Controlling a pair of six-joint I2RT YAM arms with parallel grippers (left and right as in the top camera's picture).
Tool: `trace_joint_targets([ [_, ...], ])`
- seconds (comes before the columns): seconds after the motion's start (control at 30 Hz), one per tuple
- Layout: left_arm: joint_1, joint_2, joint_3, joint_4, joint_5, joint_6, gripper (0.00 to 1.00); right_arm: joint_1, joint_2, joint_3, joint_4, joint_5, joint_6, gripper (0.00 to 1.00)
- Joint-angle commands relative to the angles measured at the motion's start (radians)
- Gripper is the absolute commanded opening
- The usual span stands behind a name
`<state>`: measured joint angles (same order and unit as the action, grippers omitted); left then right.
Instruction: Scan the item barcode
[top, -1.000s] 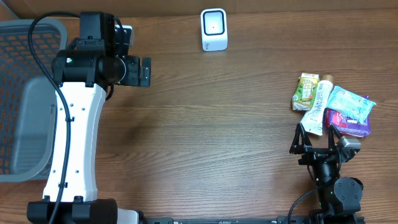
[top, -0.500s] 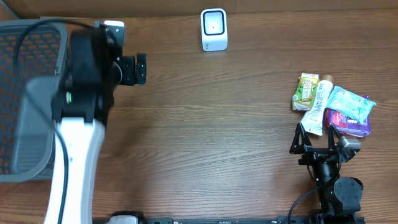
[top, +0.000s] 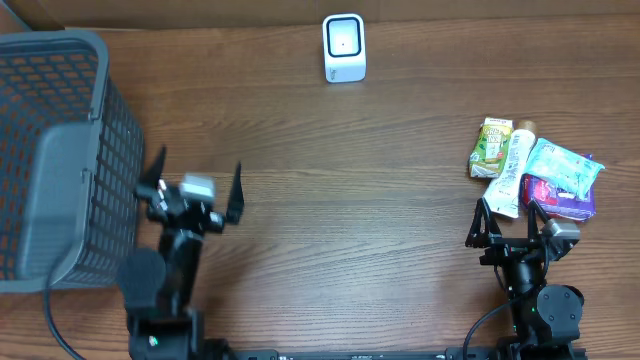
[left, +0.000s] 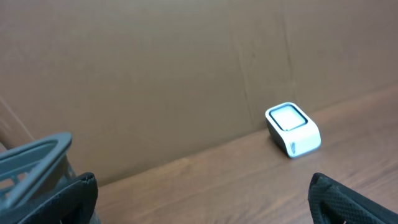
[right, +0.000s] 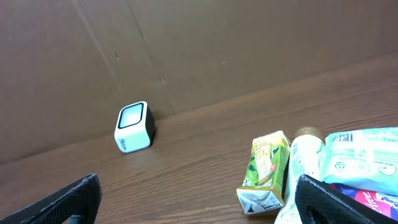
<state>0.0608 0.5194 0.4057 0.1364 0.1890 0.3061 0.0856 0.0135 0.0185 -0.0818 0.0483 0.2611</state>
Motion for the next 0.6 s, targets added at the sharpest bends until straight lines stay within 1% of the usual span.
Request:
trace_joint_targets([
  [0.0, 0.003, -0.140, -0.140, -0.005, 0.018, 0.076, 1.00, 0.005, -0.011, -0.011, 0.004, -0.005, 0.000, 1.00],
  [0.17, 0.003, -0.320, -0.282, -0.033, 0.018, 0.115, 1.00, 0.005, -0.011, -0.011, 0.004, -0.005, 0.000, 1.00],
  [0.4, 0.003, -0.409, -0.399, -0.035, 0.018, 0.132, 1.00, 0.005, -0.011, -0.011, 0.004, -0.005, 0.000, 1.00],
  [0.57, 0.003, -0.463, -0.401, -0.136, 0.013, 0.166, 1.00, 0.005, -0.011, -0.011, 0.004, -0.005, 0.000, 1.00],
])
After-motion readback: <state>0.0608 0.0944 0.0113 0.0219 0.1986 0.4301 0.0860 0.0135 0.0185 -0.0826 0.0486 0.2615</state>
